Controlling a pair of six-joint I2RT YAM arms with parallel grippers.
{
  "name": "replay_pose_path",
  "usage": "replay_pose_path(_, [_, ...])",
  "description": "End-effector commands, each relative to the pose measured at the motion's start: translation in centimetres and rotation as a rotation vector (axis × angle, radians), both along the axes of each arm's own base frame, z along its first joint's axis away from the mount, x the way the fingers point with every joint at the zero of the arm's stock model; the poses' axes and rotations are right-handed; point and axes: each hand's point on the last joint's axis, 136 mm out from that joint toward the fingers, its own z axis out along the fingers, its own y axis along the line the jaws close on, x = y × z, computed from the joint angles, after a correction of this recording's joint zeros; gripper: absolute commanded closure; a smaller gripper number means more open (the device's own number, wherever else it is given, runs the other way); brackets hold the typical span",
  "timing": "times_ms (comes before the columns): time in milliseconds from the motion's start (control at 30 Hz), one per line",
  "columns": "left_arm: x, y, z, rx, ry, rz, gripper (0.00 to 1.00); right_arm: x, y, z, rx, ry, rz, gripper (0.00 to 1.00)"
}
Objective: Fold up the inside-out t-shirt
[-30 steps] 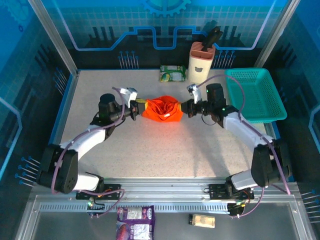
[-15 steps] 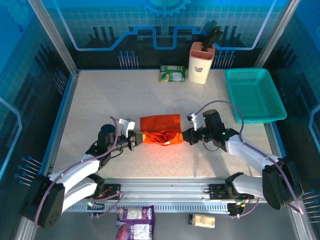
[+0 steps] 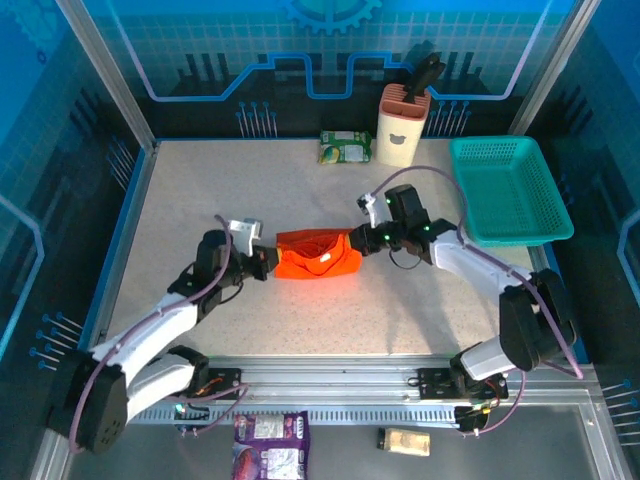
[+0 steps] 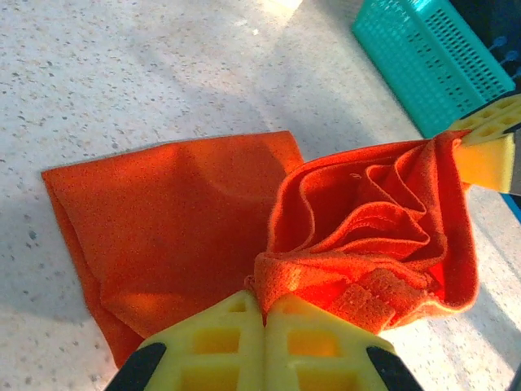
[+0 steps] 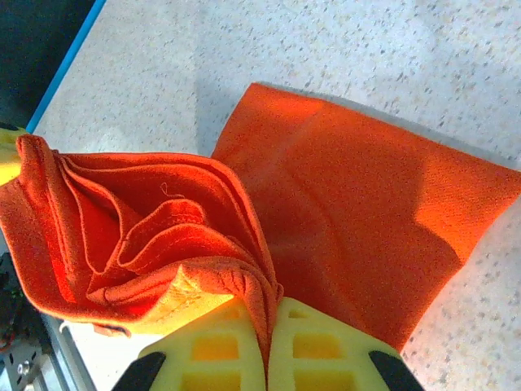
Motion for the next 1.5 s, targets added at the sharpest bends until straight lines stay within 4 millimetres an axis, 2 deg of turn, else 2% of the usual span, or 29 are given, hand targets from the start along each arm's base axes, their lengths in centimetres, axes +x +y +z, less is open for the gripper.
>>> replay_pose_path(0, [1.8, 0.3, -0.7, 0.047, 0.086, 0.003, 1.0, 1.3, -0.6, -1.0, -0.034, 0.096, -0.051, 1.0])
replay_pose_path(200, [5.3, -1.2, -1.5, 0.039, 0.204, -0.038, 1.0, 4.5, -0.6, -2.6, -0.063, 0.171, -0.09, 1.0])
replay_pose_path(300, [7.1, -1.0, -2.5, 0.037, 0.254, -0.015, 1.0, 6.5, -0.2, -3.3, -0.068, 0.198, -0.097, 1.0])
replay_pose_path(433, [9.2, 0.2, -4.0, 0.025, 0.297, 0.045, 1.0, 8.6, 0.6, -3.7, -0.068, 0.209, -0.098, 1.0])
replay_pose_path(633, [12.2, 3.4, -6.6, -0.04, 0.381, 0.158, 1.0, 11.6, 1.3, -3.8, -0.079, 0.211, -0.098, 1.0])
replay_pose_path(933, [14.9, 6.0, -9.2, -0.1, 0.459, 0.221, 1.0, 16.4, 2.5, -3.1, -0.064, 0.171, -0.086, 1.0])
replay_pose_path(1133, [14.1, 5.3, -9.9, -0.132, 0.522, 0.195, 1.0, 17.6, 2.0, -3.6, -0.063, 0.18, -0.112, 1.0])
replay_pose_path(1233, [13.0, 5.3, -10.3, -0.133, 0.548, 0.2, 1.0, 17.2, 1.9, -3.5, -0.064, 0.179, -0.104, 1.0])
replay_pose_path(1300, [12.0, 4.9, -10.4, -0.136, 0.559, 0.186, 1.0, 16.2, 2.1, -3.5, -0.059, 0.192, -0.09, 1.0])
replay_pose_path(1467, [8.0, 2.2, -10.2, -0.121, 0.594, 0.124, 1.0, 11.0, 1.1, -3.8, -0.069, 0.227, -0.076, 1.0])
